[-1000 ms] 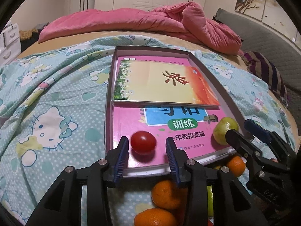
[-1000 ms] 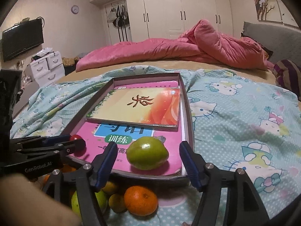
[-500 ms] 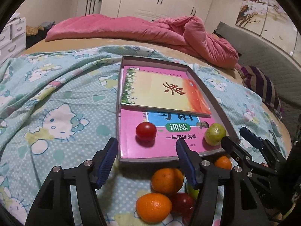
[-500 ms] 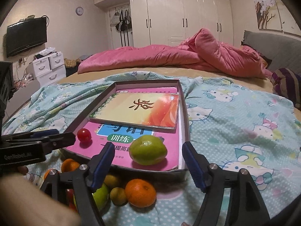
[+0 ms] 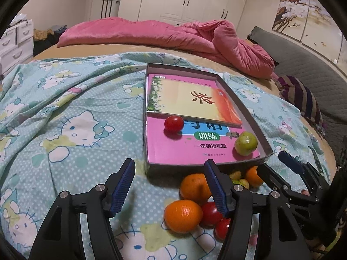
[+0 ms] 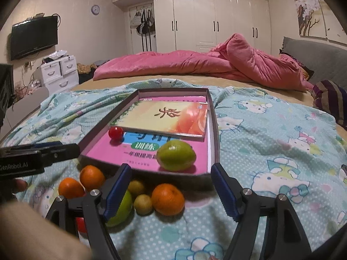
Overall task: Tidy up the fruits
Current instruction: 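Open both tools to release the tomato and lime on the workbook, then grasp an orange with the left tool while the right tool grasps a tangerine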
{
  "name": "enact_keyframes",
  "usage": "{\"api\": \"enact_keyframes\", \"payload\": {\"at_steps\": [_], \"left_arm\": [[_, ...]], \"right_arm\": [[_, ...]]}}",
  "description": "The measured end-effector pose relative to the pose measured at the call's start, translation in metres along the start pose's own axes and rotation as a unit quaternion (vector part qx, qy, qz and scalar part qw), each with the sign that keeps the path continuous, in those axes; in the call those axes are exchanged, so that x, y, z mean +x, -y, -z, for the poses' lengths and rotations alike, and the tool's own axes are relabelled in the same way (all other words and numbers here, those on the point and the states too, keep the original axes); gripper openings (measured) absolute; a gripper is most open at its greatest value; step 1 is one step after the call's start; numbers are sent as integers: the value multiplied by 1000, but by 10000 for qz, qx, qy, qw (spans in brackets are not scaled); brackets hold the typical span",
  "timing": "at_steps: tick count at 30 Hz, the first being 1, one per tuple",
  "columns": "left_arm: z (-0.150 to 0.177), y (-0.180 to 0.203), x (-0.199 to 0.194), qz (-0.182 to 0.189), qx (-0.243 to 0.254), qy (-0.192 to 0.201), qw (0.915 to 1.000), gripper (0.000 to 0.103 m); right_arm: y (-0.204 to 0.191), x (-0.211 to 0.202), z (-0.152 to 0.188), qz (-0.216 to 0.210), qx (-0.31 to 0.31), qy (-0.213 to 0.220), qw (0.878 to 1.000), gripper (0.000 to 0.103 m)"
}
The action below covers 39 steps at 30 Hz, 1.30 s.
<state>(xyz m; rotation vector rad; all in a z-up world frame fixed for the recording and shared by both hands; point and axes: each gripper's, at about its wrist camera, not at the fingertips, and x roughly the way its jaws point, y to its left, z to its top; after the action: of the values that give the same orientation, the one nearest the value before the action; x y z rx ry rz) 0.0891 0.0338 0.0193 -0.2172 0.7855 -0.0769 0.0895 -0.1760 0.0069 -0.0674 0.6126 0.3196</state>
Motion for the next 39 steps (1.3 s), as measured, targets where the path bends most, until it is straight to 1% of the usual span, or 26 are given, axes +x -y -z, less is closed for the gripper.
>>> {"api": "enact_keyframes", "payload": {"at_steps": [8,14,18,23,33,35,38,39], "left_arm": [[11,-6,-10,-3,-63,-8,10000,68],[24,-11,-15,-40,-60,-115,9999,68],[33,-13,-15,-38,-48,-259,9996,68],[42,-8,-17,-17,74,-331,9994,68],[52,4,-13,58,392,-493,9980,67],[54,7,-10,51,455,-546,9975,62],[56,10,-6,37,546,-603,9967,59],[56,11,-4,34,576,-608,9965,58]], "right_arm": [[9,-4,10,65,237,-218,9995,77],[10,-6,15,98,294,-316,9990,77],[9,-8,19,177,238,-363,9989,77],[9,-6,24,214,236,-499,9982,77],[13,-5,29,266,271,-588,9975,77],[15,-4,30,267,281,-609,9974,77],[15,-2,30,222,273,-638,9973,76],[15,0,30,197,271,-664,9972,74]]}}
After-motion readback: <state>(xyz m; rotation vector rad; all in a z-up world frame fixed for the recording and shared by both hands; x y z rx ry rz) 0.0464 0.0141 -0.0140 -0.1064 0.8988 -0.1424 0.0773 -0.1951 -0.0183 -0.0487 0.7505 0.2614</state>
